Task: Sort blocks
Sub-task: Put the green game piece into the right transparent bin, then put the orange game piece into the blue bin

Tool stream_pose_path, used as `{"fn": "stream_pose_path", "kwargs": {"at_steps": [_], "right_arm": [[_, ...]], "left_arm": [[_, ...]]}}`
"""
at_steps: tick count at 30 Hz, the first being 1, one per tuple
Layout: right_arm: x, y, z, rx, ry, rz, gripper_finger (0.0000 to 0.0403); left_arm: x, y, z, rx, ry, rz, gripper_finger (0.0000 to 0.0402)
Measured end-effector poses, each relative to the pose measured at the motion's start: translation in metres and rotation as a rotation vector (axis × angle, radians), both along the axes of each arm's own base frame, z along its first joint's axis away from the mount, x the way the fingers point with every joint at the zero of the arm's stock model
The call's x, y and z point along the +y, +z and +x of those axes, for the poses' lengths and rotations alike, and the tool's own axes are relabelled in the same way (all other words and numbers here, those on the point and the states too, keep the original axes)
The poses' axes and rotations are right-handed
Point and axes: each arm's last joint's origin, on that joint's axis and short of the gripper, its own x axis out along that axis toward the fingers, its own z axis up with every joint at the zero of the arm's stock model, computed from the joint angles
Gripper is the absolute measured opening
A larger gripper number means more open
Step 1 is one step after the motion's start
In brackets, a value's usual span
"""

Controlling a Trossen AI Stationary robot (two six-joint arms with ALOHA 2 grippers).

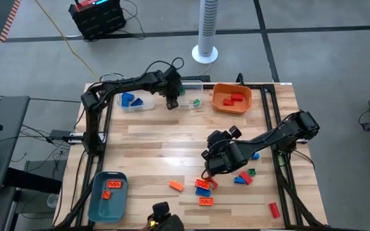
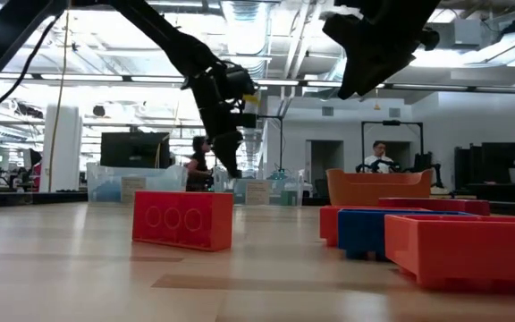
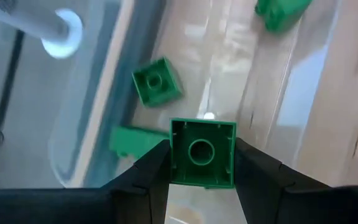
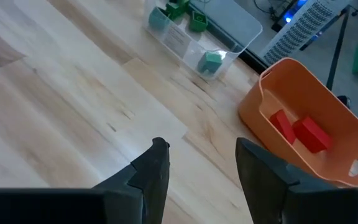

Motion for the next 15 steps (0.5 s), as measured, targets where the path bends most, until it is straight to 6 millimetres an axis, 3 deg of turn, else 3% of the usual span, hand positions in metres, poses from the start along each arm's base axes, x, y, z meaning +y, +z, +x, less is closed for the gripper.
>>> {"fn": "stream_pose_path", "kwargs": {"at_steps": [5,15], "right_arm": [[0.0,0.0,0.0,0.004,0.0,-0.002,0.0191],[0.0,0.0,0.0,-0.002,0.0,0.001,0.0191]], "left_arm": [[-0.001,-0.003,-0.003,0.05,-0.001,-0.02,0.016],[-0.012,0.015,-0.007,0.057,-0.056,-0.009,0.0261]]}}
